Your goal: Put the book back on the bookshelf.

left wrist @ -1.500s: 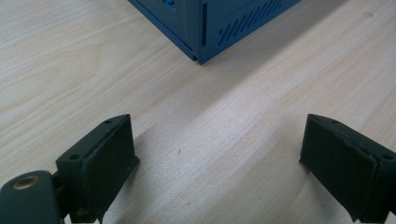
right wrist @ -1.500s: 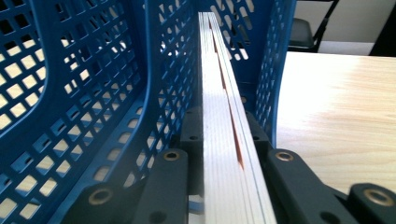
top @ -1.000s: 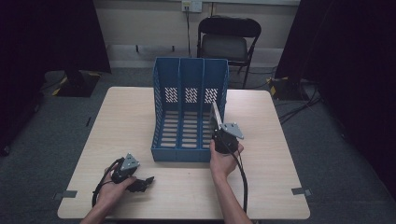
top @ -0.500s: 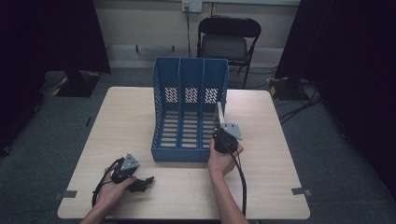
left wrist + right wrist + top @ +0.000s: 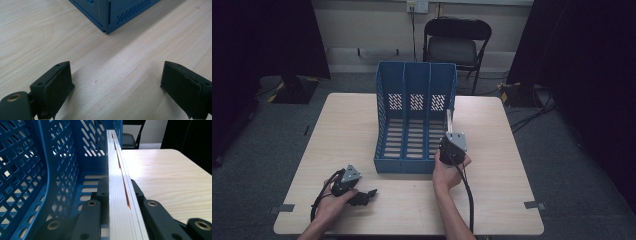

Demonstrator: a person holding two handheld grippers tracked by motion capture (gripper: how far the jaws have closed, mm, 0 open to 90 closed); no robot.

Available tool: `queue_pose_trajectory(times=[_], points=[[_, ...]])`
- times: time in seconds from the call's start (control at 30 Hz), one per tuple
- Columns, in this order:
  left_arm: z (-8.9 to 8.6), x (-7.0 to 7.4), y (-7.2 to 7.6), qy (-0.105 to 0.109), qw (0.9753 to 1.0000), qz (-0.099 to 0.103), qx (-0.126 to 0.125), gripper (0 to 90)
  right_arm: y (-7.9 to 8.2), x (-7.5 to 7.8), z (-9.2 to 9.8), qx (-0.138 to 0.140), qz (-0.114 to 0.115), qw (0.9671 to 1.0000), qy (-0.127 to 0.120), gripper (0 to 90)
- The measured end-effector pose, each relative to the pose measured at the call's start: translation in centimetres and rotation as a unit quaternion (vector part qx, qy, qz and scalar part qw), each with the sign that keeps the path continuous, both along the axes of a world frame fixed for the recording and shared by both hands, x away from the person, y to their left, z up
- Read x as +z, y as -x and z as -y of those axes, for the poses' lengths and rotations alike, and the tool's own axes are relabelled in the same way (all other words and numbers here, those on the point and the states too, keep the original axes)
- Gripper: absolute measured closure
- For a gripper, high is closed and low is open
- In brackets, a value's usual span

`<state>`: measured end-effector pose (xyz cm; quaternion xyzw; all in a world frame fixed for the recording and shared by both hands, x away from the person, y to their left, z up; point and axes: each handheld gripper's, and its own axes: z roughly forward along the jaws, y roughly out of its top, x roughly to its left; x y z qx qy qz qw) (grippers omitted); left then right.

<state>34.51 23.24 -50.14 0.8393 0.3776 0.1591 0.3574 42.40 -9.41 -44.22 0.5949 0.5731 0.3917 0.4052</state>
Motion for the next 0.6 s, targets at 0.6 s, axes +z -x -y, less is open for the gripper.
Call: queue_pose_trajectory(times=[0.6], points=[[0.01, 0.05, -0.07, -0.005, 1.0000, 0.003, -0.001, 9.1, -0.49, 0.48, -0.10, 0.010, -0.023, 0.9993, 0.028, 69.4]])
